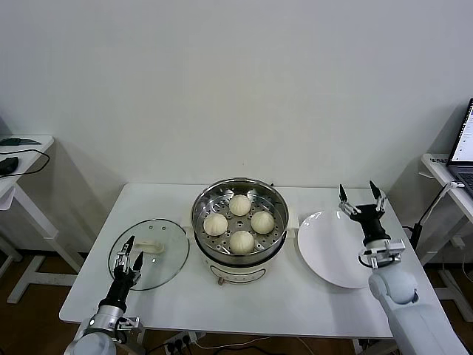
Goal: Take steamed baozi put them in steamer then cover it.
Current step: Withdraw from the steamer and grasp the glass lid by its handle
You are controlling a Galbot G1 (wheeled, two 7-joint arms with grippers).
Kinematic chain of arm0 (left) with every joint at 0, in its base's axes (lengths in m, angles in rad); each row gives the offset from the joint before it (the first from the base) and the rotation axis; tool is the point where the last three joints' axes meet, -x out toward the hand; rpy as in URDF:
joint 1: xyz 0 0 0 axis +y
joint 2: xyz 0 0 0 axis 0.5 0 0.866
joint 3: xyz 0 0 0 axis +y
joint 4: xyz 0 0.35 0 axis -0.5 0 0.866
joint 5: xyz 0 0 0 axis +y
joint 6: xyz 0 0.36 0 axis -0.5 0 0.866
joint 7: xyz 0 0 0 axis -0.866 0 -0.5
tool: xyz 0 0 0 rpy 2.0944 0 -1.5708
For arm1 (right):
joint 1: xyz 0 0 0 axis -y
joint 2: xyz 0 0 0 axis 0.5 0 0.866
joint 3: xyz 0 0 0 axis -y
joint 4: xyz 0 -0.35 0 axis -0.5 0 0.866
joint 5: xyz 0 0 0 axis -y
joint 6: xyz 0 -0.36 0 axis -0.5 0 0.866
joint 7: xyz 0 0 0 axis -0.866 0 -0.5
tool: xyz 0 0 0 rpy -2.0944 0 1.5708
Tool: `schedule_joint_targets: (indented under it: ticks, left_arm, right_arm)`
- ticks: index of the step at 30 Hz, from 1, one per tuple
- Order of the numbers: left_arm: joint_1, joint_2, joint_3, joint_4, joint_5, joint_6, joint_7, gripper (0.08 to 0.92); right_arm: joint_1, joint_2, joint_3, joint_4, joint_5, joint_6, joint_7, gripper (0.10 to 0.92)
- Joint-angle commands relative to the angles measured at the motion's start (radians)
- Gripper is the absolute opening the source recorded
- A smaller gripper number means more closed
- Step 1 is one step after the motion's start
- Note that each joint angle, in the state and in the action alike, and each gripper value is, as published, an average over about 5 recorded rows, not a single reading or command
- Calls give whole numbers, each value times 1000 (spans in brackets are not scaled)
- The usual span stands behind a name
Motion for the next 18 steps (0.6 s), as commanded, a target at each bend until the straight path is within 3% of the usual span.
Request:
schedule_joint_targets:
  ticks: [1, 18]
  left_arm:
    - [-81, 14, 1, 132, 129, -90, -15, 823]
    - [-148, 14, -1, 194, 119, -88, -2, 823]
  right_arm:
    - [-134, 53, 99, 22, -16, 9, 14, 823]
    - [-133, 77, 89, 10, -27, 1, 10, 823]
